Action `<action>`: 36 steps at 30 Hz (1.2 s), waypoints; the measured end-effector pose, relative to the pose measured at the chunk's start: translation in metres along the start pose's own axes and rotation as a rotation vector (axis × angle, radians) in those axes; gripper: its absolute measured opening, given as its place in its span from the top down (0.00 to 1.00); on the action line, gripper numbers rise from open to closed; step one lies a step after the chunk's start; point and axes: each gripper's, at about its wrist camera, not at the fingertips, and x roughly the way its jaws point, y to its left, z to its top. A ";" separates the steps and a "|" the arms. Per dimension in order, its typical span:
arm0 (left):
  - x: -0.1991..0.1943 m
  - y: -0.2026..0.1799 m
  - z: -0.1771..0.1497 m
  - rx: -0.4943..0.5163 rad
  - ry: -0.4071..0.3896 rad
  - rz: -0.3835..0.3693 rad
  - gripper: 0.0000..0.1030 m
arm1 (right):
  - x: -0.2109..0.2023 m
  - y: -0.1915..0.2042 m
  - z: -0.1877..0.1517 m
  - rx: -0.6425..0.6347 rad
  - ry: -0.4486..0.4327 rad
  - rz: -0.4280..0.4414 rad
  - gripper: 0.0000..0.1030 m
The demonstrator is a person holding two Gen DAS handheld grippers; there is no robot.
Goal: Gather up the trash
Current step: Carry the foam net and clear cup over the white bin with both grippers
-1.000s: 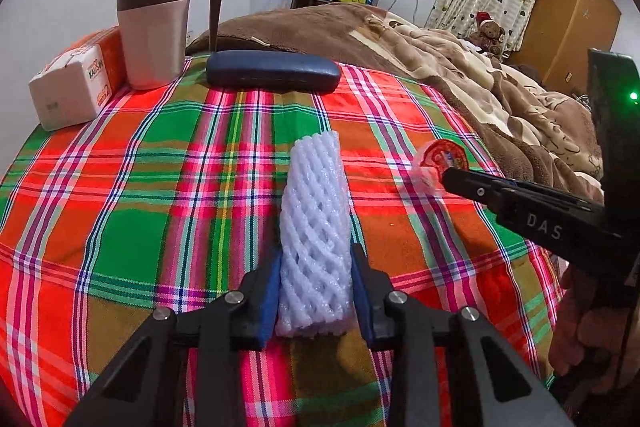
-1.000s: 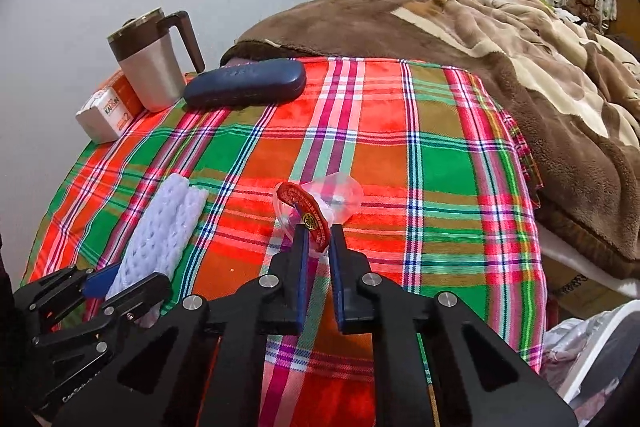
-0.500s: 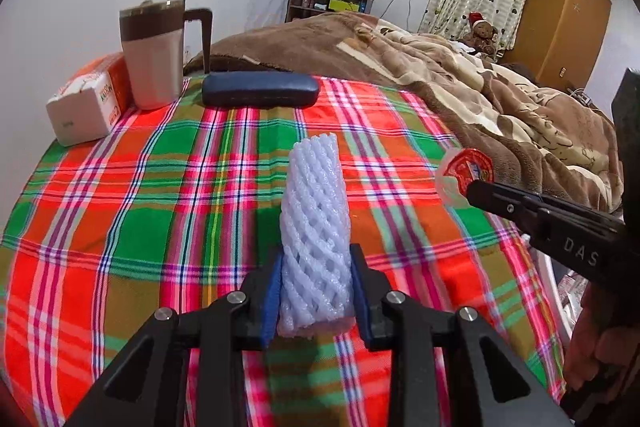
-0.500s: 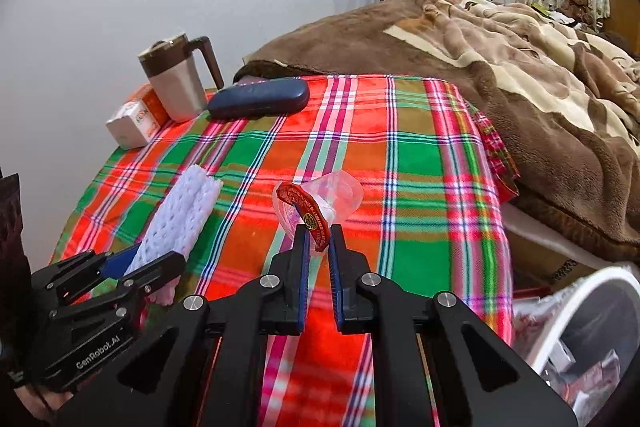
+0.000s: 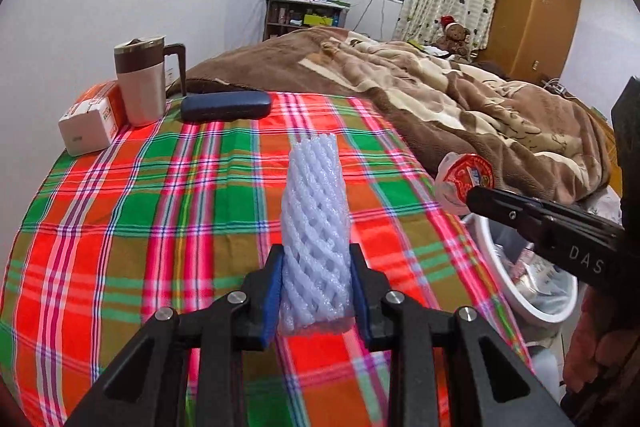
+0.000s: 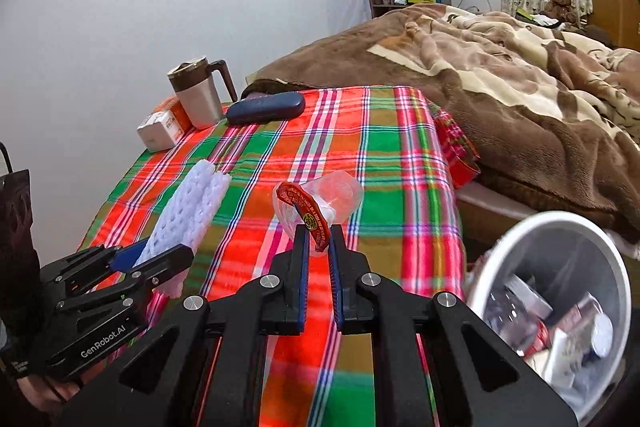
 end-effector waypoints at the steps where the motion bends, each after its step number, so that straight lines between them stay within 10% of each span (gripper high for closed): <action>1: -0.003 -0.003 -0.002 0.001 -0.002 -0.006 0.70 | -0.004 -0.001 -0.003 0.004 -0.004 0.000 0.91; 36: 0.016 -0.125 -0.005 0.170 0.041 -0.145 0.70 | -0.067 -0.104 -0.048 0.206 -0.081 -0.130 0.91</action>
